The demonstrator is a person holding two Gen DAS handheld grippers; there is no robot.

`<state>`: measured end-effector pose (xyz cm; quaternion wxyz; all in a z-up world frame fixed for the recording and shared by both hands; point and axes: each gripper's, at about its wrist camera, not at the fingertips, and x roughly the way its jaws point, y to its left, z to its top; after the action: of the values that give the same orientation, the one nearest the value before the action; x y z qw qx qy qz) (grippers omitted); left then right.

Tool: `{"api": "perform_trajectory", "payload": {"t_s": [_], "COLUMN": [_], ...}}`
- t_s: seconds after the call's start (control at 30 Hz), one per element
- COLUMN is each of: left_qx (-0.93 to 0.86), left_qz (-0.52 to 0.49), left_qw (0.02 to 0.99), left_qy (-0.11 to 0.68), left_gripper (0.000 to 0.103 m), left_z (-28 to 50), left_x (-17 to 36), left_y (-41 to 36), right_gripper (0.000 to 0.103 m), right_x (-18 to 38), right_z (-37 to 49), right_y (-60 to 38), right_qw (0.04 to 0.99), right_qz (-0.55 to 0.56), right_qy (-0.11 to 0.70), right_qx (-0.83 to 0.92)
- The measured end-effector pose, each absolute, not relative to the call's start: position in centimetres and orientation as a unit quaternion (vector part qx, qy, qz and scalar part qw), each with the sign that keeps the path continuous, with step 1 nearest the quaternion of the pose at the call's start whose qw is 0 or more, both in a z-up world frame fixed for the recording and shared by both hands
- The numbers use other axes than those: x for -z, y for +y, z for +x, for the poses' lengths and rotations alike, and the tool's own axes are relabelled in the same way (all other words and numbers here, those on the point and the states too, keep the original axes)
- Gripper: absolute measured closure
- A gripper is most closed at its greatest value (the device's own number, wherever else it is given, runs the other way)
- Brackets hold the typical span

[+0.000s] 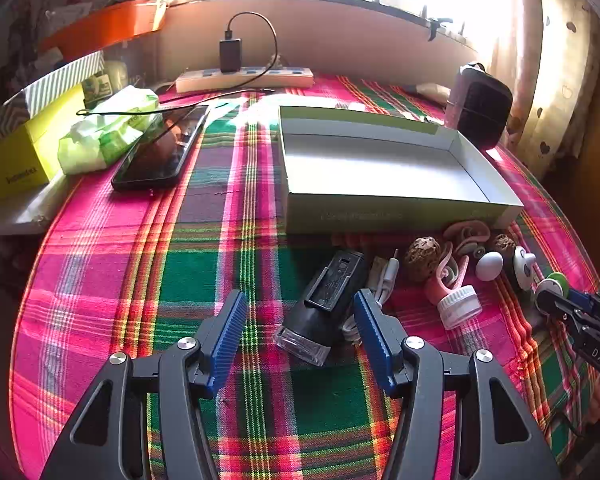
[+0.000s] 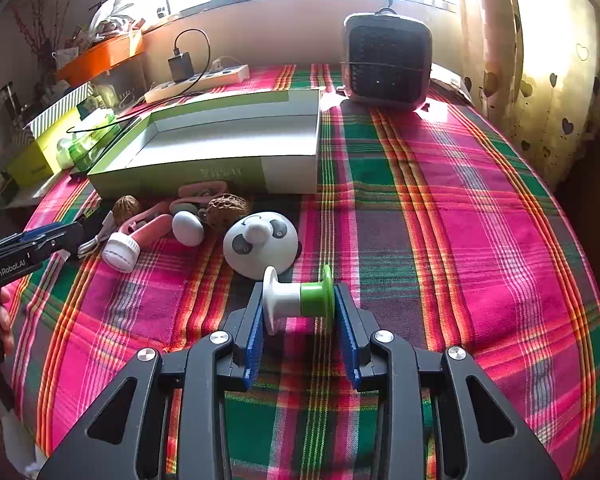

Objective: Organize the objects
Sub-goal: 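Close left gripper on black handheld device while right gripper holds white-green spool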

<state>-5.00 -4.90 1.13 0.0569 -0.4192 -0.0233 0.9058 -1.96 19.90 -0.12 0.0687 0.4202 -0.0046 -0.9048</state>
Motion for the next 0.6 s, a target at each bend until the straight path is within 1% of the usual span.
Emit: {"api": "perform_trajectory", "payload": {"t_s": [0.13, 0.2, 0.33, 0.43, 0.5, 0.6], "left_qx": [-0.902, -0.9, -0.898, -0.898, -0.898, -0.898], "left_qz": [-0.426, -0.43, -0.434, -0.434, -0.433, -0.434], "left_qw": [0.069, 0.065, 0.064, 0.062, 0.062, 0.06], "left_qy": [-0.025, -0.024, -0.026, -0.025, -0.031, -0.04], "left_gripper": [0.049, 0.053, 0.068, 0.071, 0.075, 0.077], "left_z": [-5.6, -6.1, -6.2, -6.1, -6.0, -5.6], "left_x": [-0.9, -0.8, -0.7, -0.7, -0.7, -0.7], "left_y": [-4.6, -4.5, -4.3, -4.1, -4.1, -4.1], "right_gripper": [0.069, 0.069, 0.069, 0.069, 0.069, 0.069], "right_x": [0.1, 0.1, 0.1, 0.1, 0.1, 0.1], "right_z": [-2.2, -2.3, -2.3, -2.4, -2.3, -2.2], "right_y": [19.9, 19.8, 19.8, 19.6, 19.3, 19.0], "right_qw": [0.076, 0.076, 0.079, 0.084, 0.089, 0.096], "right_qz": [0.419, 0.42, 0.419, 0.419, 0.418, 0.417], "right_qy": [-0.005, -0.007, -0.01, -0.008, -0.005, -0.003], "right_qx": [0.905, 0.904, 0.905, 0.904, 0.904, 0.904]}}
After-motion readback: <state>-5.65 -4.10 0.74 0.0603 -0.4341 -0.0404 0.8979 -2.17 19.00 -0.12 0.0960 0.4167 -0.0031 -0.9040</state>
